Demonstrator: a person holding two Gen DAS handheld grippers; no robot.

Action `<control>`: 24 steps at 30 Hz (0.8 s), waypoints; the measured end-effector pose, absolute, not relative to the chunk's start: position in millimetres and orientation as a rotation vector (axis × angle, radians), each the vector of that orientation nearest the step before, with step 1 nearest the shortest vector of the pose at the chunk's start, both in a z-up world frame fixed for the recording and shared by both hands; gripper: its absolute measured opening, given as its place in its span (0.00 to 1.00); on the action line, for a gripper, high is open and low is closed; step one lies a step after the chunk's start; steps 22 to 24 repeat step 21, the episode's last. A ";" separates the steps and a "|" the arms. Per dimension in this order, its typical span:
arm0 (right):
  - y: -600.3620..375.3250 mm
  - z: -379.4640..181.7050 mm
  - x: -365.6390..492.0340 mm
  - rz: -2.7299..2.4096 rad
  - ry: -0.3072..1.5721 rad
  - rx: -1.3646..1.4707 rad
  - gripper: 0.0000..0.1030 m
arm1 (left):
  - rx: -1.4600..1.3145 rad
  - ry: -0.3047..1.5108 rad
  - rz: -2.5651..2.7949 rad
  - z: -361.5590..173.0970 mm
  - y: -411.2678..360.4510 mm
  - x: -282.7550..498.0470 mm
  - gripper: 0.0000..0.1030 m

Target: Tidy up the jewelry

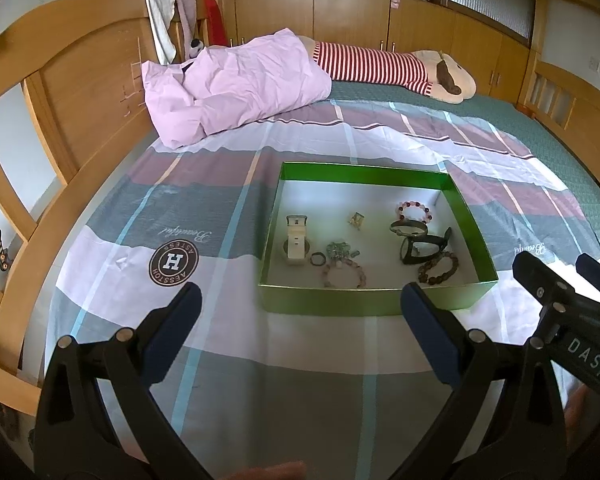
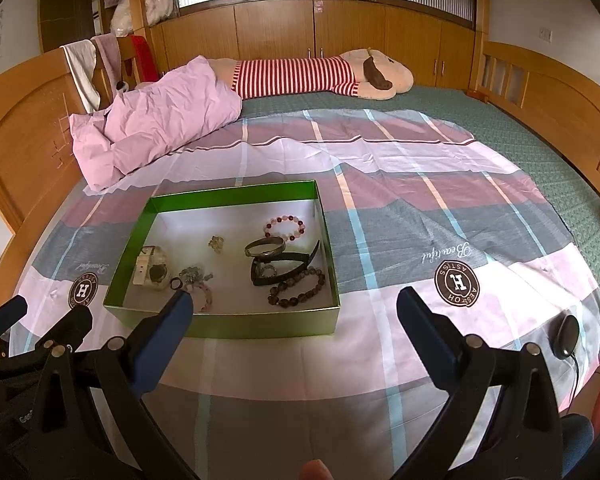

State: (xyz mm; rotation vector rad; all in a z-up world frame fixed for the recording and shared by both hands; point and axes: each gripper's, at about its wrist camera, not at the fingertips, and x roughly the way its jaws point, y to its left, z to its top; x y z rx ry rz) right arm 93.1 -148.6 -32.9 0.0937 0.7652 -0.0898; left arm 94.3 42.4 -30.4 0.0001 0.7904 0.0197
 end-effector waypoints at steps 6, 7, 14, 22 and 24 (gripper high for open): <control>-149.7 -35.3 94.1 -0.095 0.766 0.087 0.97 | 0.008 0.791 0.016 -31.7 38.2 95.0 0.96; -149.6 -35.6 94.1 -0.095 0.767 0.088 0.97 | 0.011 0.790 0.016 -31.9 37.9 95.1 0.96; -149.4 -39.1 95.2 -0.094 0.774 0.086 0.97 | 0.007 0.792 0.008 -34.0 36.5 94.9 0.96; -152.0 -49.1 98.7 -0.081 0.795 0.097 0.97 | 0.020 0.800 0.003 -40.6 35.7 97.5 0.96; -152.0 -49.1 98.7 -0.081 0.795 0.097 0.97 | 0.020 0.800 0.003 -40.6 35.7 97.5 0.96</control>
